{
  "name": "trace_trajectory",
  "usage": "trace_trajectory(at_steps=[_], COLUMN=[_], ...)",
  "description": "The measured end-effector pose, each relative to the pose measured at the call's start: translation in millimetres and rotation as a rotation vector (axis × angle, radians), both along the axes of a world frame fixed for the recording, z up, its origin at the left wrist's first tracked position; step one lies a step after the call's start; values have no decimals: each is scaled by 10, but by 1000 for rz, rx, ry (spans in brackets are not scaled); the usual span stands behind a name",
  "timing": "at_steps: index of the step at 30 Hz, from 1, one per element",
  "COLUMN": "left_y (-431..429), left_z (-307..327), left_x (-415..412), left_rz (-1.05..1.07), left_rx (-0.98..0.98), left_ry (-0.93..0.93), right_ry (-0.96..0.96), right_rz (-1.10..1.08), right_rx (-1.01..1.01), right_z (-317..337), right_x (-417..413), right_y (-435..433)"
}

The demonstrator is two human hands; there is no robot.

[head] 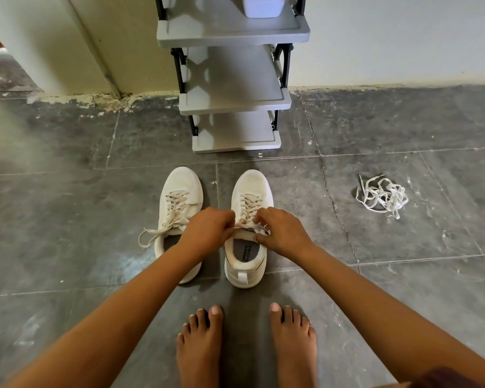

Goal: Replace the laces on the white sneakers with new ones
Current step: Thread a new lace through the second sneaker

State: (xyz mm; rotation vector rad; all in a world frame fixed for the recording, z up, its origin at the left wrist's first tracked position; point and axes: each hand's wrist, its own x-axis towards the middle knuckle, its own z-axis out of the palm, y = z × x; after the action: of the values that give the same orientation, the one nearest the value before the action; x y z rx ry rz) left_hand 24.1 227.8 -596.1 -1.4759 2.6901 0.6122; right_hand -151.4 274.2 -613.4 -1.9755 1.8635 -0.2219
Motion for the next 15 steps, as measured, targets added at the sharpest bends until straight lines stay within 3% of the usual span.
trace_trajectory(at_steps=[5, 15], left_y=[-26, -46], left_z=[73, 36], left_x=[-34, -54], left_rz=[43, 28], left_rx=[59, -69], left_ry=[170, 78], right_ry=[24, -190], right_rz=[-36, -158], right_rx=[-12, 64], right_z=[0, 26], right_x=[-46, -243], right_y=[-9, -75])
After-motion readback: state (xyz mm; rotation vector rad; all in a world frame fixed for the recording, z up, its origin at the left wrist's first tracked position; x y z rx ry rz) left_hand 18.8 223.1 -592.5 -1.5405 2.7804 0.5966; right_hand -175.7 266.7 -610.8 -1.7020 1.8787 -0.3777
